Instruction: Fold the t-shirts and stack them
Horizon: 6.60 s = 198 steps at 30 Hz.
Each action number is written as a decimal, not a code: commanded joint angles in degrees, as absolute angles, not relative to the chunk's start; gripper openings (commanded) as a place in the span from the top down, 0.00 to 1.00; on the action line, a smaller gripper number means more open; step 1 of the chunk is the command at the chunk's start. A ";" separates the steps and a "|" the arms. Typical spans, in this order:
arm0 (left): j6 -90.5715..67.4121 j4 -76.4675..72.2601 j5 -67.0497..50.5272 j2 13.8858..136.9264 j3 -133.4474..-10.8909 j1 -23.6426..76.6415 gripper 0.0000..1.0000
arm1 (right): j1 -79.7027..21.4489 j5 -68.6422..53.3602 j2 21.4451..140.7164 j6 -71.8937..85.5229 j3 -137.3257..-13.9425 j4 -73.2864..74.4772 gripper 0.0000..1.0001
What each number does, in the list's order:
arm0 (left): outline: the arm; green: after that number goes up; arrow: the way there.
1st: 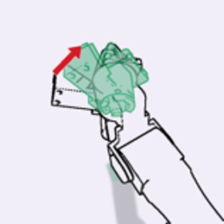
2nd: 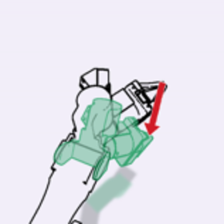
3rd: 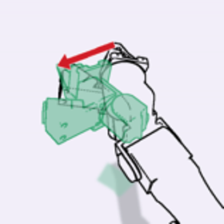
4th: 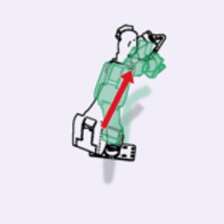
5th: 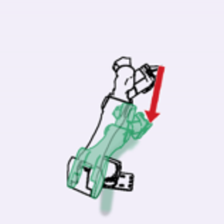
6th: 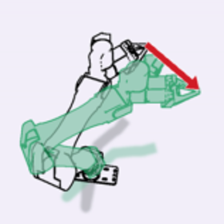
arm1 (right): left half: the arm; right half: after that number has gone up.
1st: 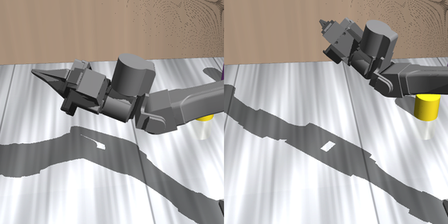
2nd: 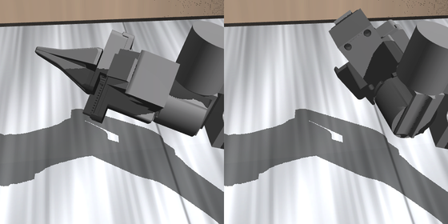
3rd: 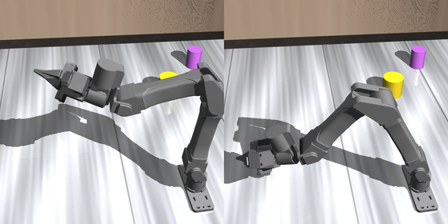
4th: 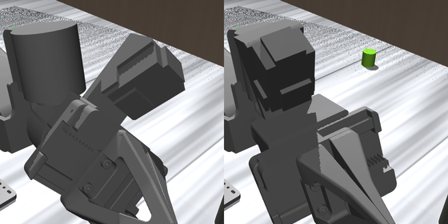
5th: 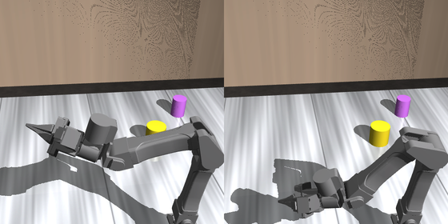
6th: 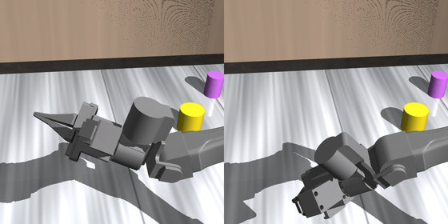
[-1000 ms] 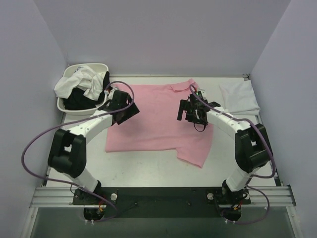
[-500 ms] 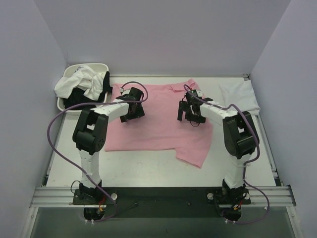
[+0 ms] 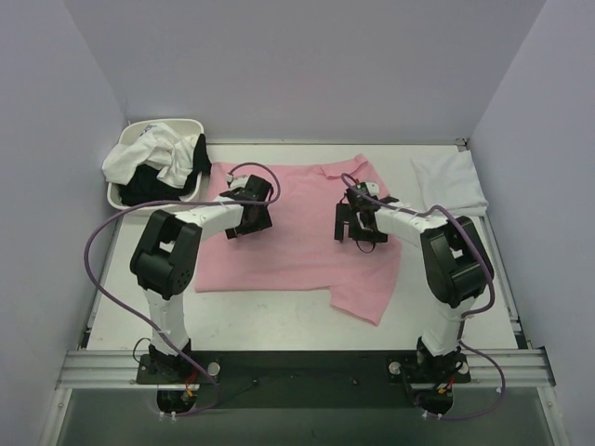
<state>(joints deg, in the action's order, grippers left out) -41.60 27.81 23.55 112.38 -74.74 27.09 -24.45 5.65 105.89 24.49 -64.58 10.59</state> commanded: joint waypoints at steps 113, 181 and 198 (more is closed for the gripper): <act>-41.13 31.47 18.81 82.88 -62.05 30.50 0.04 | -12.13 -8.17 127.79 35.86 -98.44 14.15 0.80; -40.52 28.30 15.82 82.79 -59.68 30.94 0.03 | -15.82 -19.17 116.80 31.20 -91.23 12.48 0.19; -40.43 28.65 15.91 82.88 -59.50 30.94 0.04 | -15.73 -14.41 122.96 30.94 -94.39 12.66 0.19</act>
